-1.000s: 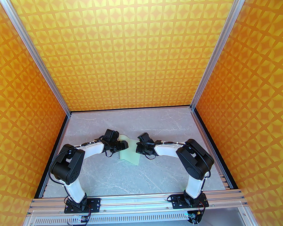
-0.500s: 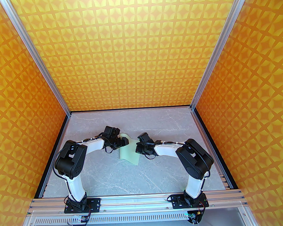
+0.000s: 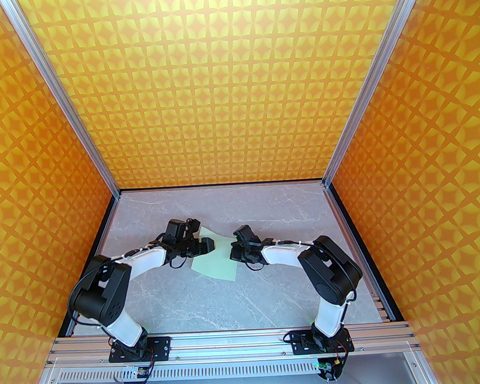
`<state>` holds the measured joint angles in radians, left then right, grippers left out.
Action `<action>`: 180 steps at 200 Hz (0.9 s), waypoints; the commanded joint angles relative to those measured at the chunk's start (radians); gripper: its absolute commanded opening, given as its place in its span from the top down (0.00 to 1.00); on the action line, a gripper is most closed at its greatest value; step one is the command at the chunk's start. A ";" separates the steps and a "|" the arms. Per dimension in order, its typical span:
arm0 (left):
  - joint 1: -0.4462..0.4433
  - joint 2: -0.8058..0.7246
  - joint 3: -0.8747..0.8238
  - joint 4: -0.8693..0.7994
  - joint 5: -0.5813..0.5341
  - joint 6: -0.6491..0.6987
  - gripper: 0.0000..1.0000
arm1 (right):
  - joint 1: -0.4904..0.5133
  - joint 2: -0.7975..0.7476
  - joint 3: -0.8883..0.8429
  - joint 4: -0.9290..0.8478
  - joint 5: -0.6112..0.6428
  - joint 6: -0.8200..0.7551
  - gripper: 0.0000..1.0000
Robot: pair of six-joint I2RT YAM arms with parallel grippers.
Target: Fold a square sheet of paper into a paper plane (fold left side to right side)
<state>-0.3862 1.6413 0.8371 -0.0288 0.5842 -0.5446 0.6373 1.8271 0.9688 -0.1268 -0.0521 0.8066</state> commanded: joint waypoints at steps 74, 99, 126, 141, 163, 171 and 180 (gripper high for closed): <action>-0.068 -0.028 -0.003 0.091 0.039 -0.081 0.28 | 0.000 0.034 -0.008 -0.075 -0.010 -0.014 1.00; -0.092 -0.003 -0.008 0.136 0.050 -0.115 0.28 | -0.001 0.034 -0.009 -0.073 -0.014 -0.013 1.00; -0.105 0.005 -0.037 0.234 0.072 -0.179 0.27 | 0.000 0.028 -0.016 -0.067 -0.015 -0.014 1.00; -0.108 0.026 -0.053 0.301 0.096 -0.222 0.27 | -0.001 0.021 -0.021 -0.053 -0.021 -0.012 1.00; -0.118 0.048 -0.060 0.337 0.101 -0.244 0.28 | -0.002 0.003 -0.020 -0.044 -0.026 -0.017 1.00; -0.124 0.052 -0.059 0.337 0.101 -0.243 0.28 | -0.004 -0.006 -0.022 -0.040 -0.027 -0.018 1.00; -0.128 0.054 -0.055 0.338 0.102 -0.242 0.28 | -0.007 -0.018 -0.026 -0.033 -0.031 -0.019 0.99</action>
<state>-0.4973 1.6779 0.7933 0.2466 0.6548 -0.7506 0.6365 1.8259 0.9684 -0.1257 -0.0570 0.8062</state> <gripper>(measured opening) 0.724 0.042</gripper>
